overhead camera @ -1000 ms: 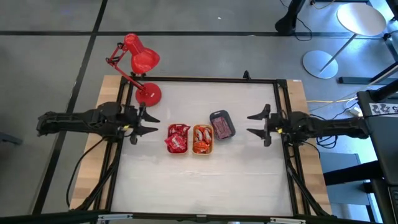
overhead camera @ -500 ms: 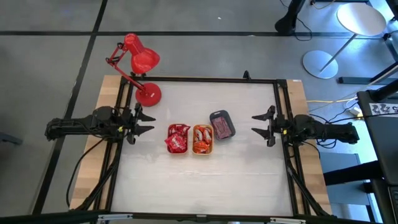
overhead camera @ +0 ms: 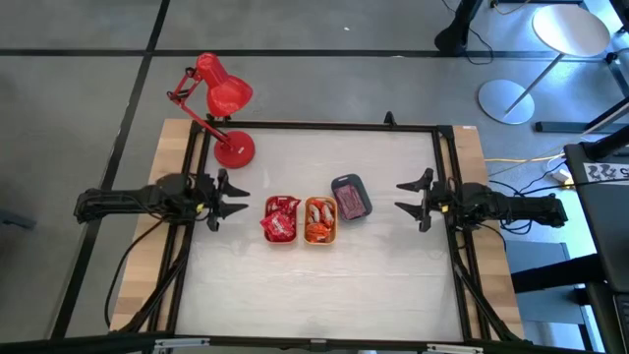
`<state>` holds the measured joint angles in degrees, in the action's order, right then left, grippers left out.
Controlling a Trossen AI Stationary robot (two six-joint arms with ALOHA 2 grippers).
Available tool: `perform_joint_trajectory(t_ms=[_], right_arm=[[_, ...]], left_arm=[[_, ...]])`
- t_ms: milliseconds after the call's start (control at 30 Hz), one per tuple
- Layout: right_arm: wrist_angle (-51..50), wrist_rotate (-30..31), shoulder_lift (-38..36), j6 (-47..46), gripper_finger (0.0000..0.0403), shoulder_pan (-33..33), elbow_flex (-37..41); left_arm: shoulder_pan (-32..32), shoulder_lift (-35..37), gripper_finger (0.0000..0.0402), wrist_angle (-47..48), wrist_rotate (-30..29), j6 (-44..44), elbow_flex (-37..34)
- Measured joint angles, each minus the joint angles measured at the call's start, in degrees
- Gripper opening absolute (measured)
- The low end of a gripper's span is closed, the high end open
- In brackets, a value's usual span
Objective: Sort candy
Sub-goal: Return to Home Position
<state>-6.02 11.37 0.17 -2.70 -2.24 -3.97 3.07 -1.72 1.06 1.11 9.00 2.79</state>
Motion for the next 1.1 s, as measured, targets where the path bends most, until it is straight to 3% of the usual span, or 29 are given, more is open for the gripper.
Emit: perform_joint_trajectory(t_ms=[300, 700, 1100], right_arm=[[7.00, -1.01, 0.08, 0.90, 0.0264, -0.01, 2.53], [6.71, -1.91, 0.07, -1.43, 0.0264, 0.00, 2.70], [5.79, -7.57, 8.02, 4.17, 0.0264, 0.01, 2.80]], left_arm=[[-0.01, -0.10, 0.0166, -1.99, -1.36, 1.40, -2.24], [-0.02, -0.15, 0.0166, -1.77, -1.39, 0.54, -2.24], [-0.01, -0.15, 0.0166, -1.68, -1.45, -4.05, -2.21]])
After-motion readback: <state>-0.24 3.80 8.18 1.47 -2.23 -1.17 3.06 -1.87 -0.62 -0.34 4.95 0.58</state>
